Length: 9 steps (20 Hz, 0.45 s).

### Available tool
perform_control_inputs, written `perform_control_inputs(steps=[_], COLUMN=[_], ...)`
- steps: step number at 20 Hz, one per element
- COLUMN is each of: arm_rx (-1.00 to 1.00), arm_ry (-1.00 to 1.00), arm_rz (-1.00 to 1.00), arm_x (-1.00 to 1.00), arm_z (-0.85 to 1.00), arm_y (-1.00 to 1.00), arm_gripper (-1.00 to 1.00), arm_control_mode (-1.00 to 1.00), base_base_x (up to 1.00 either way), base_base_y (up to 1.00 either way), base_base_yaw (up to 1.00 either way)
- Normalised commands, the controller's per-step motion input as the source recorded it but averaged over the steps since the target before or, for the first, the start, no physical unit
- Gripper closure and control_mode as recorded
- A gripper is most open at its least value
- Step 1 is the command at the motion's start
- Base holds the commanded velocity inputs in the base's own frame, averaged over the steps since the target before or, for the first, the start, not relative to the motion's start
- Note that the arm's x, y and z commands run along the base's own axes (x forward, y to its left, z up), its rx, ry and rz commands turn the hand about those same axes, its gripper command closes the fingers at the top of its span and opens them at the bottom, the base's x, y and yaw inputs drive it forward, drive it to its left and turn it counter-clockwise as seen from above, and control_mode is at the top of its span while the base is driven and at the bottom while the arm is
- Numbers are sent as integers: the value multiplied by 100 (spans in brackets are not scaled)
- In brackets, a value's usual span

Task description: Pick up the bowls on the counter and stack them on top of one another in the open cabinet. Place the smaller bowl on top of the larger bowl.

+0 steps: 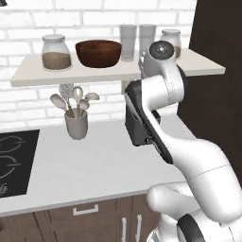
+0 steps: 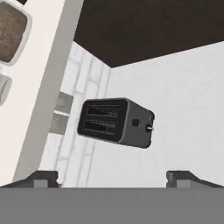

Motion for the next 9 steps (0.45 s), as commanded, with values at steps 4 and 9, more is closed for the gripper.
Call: perform_control_inputs(steps=[4,9], arm_rx=[0,-5], arm_ry=[-1,8], arm_rz=[0,3], arm_x=[-100,-57], arm_z=[-100,-64], arm_y=[-86,-21], arm_gripper=[-100,-100], arm_control_mode=[-100,-100], base_base_x=[0,0], base_base_y=[0,0], base_base_yaw=[0,0])
